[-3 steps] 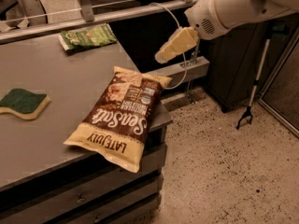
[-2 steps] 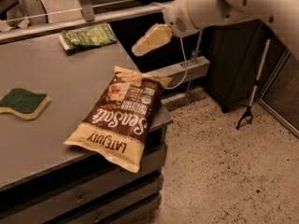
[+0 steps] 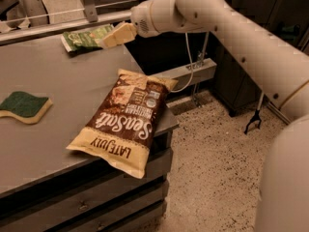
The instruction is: Pick green jalapeno chip bag
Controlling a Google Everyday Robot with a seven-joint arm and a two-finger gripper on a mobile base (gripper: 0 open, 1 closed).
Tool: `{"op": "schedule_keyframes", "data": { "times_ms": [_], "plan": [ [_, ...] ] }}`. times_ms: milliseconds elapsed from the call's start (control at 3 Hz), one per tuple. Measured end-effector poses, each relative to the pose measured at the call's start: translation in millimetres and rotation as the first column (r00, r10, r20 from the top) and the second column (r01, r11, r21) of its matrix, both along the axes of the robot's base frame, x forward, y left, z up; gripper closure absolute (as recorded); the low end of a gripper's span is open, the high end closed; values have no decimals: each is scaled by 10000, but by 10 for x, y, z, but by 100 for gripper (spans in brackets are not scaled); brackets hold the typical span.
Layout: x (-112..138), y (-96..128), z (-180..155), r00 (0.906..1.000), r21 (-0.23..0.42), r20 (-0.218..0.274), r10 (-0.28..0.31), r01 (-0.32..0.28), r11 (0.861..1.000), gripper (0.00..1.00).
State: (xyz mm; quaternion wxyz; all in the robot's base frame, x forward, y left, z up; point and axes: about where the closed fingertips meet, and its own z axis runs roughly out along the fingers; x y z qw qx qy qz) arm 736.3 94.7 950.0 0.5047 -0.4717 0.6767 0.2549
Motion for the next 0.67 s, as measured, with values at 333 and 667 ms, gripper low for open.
{"op": "schedule_keyframes", "data": {
  "times_ms": [333, 667],
  "plan": [
    [274, 441, -153, 9988, 118, 299, 387, -390, 9992, 0],
    [504, 757, -413, 9969, -290, 332, 708, -698, 9971, 0]
  ]
}}
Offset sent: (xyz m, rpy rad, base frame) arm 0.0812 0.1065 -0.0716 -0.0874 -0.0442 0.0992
